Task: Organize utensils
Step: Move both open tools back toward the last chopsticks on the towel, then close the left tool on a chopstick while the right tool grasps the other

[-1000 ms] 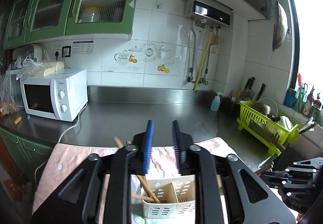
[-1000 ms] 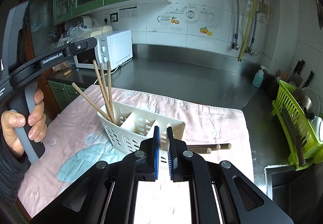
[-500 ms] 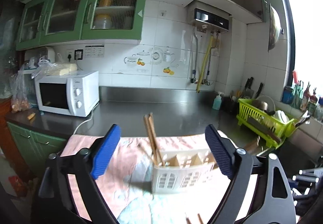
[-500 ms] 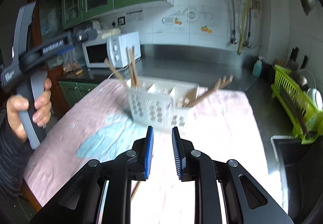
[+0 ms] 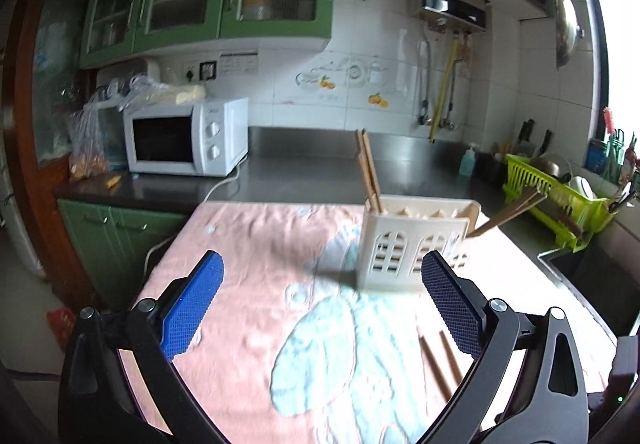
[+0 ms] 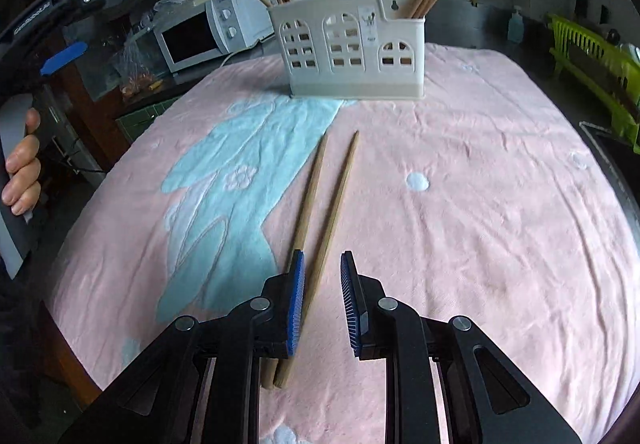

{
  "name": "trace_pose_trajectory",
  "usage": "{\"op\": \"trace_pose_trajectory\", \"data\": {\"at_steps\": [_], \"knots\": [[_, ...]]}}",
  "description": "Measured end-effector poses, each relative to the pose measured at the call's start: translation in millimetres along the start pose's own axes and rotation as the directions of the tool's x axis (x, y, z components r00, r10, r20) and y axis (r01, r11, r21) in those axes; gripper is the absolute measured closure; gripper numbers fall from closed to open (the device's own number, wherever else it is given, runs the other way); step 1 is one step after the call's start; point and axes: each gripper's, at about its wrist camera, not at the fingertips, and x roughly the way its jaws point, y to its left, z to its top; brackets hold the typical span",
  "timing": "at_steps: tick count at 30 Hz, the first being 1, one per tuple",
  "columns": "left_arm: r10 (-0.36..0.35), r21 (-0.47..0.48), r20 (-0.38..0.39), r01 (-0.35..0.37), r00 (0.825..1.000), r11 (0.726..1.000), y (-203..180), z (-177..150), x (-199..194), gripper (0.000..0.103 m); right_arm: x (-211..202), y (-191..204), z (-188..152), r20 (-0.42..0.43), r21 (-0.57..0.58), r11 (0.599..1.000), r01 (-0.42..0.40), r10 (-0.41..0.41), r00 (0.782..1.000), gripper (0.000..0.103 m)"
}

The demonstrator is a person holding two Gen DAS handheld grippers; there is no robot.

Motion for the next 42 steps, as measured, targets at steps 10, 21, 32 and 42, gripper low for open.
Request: {"op": "trace_pose_trajectory", "data": {"at_steps": [10,21,32,42], "knots": [[0.073,-0.032,-0.078,-0.076,0.994,0.997,29.1,-47.4,-3.8,0.005,21.2,3.6,-1.2,-0.029,0.027,0.999,0.029,-0.028,0.999,0.086],[0.098,0.008,-0.165,-0.098,0.981,0.995,21.3,-80.4,2.8,0.005,25.5,3.9,-4.1,-0.029,0.018,0.998,0.068,-0.067,0.997,0.095],[0.031,0.052,-0.271,-0.017,0.962,0.998,-26.5,-116.8,8.2,0.005,-2.3,-30.4,-3.1,0.039,0.069,0.993,0.091,-0.094,0.995,0.096],[-0.037,0.066,-0.379,0.067,0.925,0.996,-96.7,-158.6,12.9,0.005,-16.6,-63.4,-16.2,0.048,0.125,0.988,0.091,-0.097,0.994,0.096]]}}
